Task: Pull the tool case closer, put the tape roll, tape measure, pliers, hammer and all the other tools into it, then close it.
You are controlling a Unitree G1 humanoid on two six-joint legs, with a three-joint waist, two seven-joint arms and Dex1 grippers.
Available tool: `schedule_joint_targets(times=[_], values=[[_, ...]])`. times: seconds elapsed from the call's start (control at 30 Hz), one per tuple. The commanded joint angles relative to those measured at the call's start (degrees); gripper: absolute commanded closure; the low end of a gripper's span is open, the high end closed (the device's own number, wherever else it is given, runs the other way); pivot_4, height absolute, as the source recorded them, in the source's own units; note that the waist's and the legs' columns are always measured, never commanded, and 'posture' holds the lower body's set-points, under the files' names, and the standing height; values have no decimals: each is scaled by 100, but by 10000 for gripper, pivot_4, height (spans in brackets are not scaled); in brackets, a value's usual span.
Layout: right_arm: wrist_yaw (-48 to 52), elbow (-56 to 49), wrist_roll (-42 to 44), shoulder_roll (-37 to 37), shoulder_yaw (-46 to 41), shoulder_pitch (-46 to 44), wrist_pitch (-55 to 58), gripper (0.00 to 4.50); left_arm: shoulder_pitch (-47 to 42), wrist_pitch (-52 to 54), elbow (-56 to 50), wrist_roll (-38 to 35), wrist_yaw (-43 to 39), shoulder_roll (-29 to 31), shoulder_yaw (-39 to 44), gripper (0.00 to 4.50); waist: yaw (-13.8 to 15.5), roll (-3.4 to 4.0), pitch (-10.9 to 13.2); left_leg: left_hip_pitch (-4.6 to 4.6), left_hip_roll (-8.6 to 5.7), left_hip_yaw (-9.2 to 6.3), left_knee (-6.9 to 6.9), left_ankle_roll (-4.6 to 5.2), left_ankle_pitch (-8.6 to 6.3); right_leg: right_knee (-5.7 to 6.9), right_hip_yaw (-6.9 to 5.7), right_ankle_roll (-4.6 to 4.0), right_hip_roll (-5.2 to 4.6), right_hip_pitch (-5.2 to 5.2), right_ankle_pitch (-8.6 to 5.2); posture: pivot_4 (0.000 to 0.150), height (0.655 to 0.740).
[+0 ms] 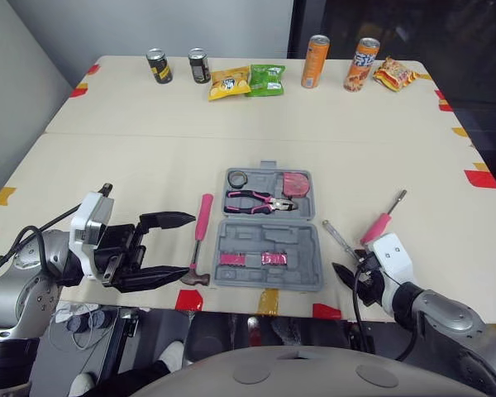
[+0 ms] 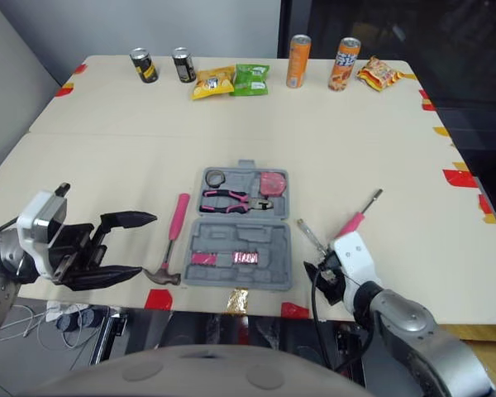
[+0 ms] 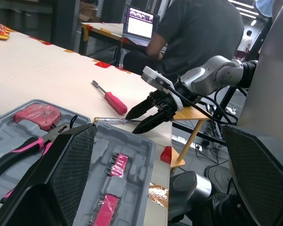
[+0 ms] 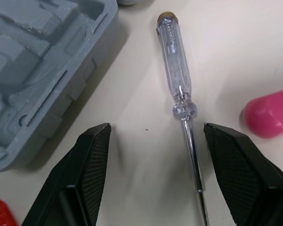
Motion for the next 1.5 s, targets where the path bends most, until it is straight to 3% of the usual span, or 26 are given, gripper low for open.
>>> schedule_joint_targets(times=[0.03, 0.13, 0.23, 0.43, 0.5, 0.83, 1.13, 1.27, 1.4, 1.5], values=[[259, 367, -346, 188, -30, -79, -477, 11707, -27, 1, -77, -84, -13, 29, 113, 0, -31, 1, 0, 1, 0, 0, 0, 2, 0, 1, 0, -1, 0, 0, 0, 1500, 7400], [472, 628, -569, 317, 27, -165, -677, 11707, -37, 9, -91, -95, 3, 32, 123, 0, -76, -1, -1, 1, 0, 0, 0, 8, 1, 1, 0, -3, 0, 2, 1, 1500, 7400], [612, 821, -733, 431, 67, -275, -794, 19541, -58, 9, -89, -94, 18, 35, 129, 0, -116, -6, -4, 4, 0, -1, 0, 12, 0, 2, -1, -6, 0, 7, 2, 1500, 7400], [816, 972, -1017, 577, 149, -420, -885, 40638, -13, -20, -103, -86, 27, 11, 141, 0, -192, -9, -7, 7, 2, -2, 0, 14, 1, 7, -3, -12, 1, 8, 5, 1500, 7400], [903, 997, -1119, 577, 170, -473, -962, 44514, 29, -45, -96, -86, 4, 3, 161, 0, -196, -9, -7, 7, 4, -3, 0, 14, 1, 7, -3, -15, 3, 8, 4, 1500, 7400], [1621, 217, -762, 364, -320, -606, -977, 44510, 127, -149, 22, -124, -35, -67, 263, 0, -180, 3, 2, 4, 4, -2, 0, 17, 2, 3, -4, -16, 2, 8, 4, 1500, 7400], [2435, -1346, 456, -1198, -853, -1741, 969, 44510, 495, -480, 433, -96, -374, -129, 831, 0, -184, 3, 3, 7, 4, -5, 0, 41, 16, 4, -5, -15, 4, 10, 4, 1500, 7400], [2604, -1759, 776, -1878, -201, -3023, 2104, 44510, 690, -689, 889, -2, -721, 35, 1066, 0, -161, 3, 3, 9, 4, -6, 0, 60, 27, 2, -5, -15, 4, 13, 4, 1500, 7400], [2388, -1747, 749, -1515, 929, -4497, 2970, 44510, 814, -943, 1116, -32, -738, 234, 1028, 0, -158, 6, 6, 12, 5, -7, 0, 60, 28, 4, -6, -16, 6, 12, 4, 1500, 7400], [2279, -1181, 275, -1083, 2164, -5596, 3517, 44510, 782, -915, 1108, 5, -737, 302, 1086, 0, -153, 6, 6, 10, 5, -5, 0, 60, 29, 7, -6, -17, 6, 8, 3, 1500, 7400]])
